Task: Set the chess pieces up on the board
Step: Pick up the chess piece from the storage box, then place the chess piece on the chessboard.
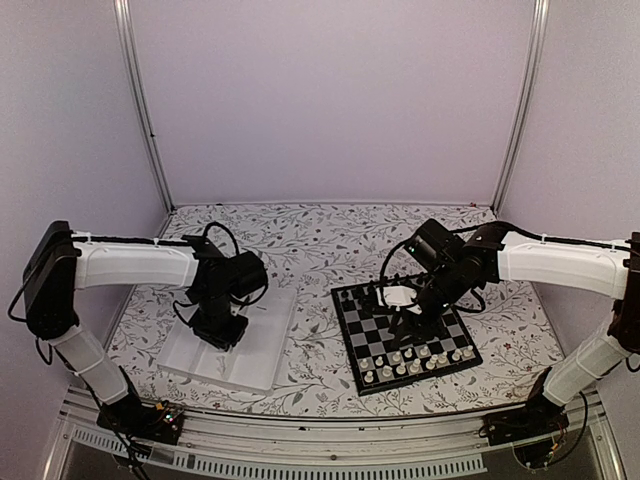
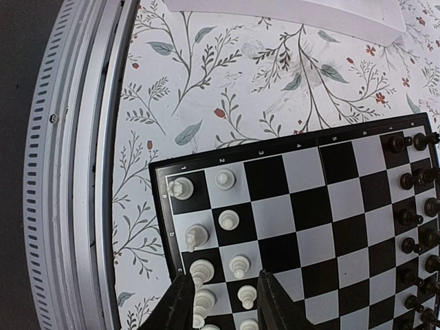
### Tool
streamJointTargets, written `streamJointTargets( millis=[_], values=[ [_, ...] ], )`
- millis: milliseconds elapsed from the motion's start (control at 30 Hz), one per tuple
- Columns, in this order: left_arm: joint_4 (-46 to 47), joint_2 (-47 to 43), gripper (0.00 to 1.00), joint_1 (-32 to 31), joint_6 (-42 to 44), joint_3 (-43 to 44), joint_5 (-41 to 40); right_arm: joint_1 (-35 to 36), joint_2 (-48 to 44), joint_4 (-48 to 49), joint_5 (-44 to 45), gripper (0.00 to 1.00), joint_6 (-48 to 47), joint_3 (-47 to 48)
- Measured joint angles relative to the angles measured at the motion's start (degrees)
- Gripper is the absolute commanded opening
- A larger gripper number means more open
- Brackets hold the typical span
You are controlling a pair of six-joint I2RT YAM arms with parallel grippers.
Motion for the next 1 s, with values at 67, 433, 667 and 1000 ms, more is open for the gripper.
streamJointTargets(
  millis=[67,433,667,1000],
  values=[
    [0.17,-0.09,0.02,0.00,-0.07,-0.55,-0.04,0.00,0.00,-0.02,0.00,0.34,0.00,0.00],
    [4.11,-3.82,0.02,-0.02,-0.20,-0.42,0.42,0.00,-0.09,-0.04,0.00,0.34,0.00,0.00],
    [6.62,-4.00,0.03,-3.23,1.60,1.81,0.70,-2.51,-1.25,0.26,-2.56,0.35,0.35,0.04],
    [12.04,-1.31,0.04,-13.20,8.52,8.46,-2.95,-12.26,-1.36,1.81,-9.75,0.34,1.77,1.95]
  ],
)
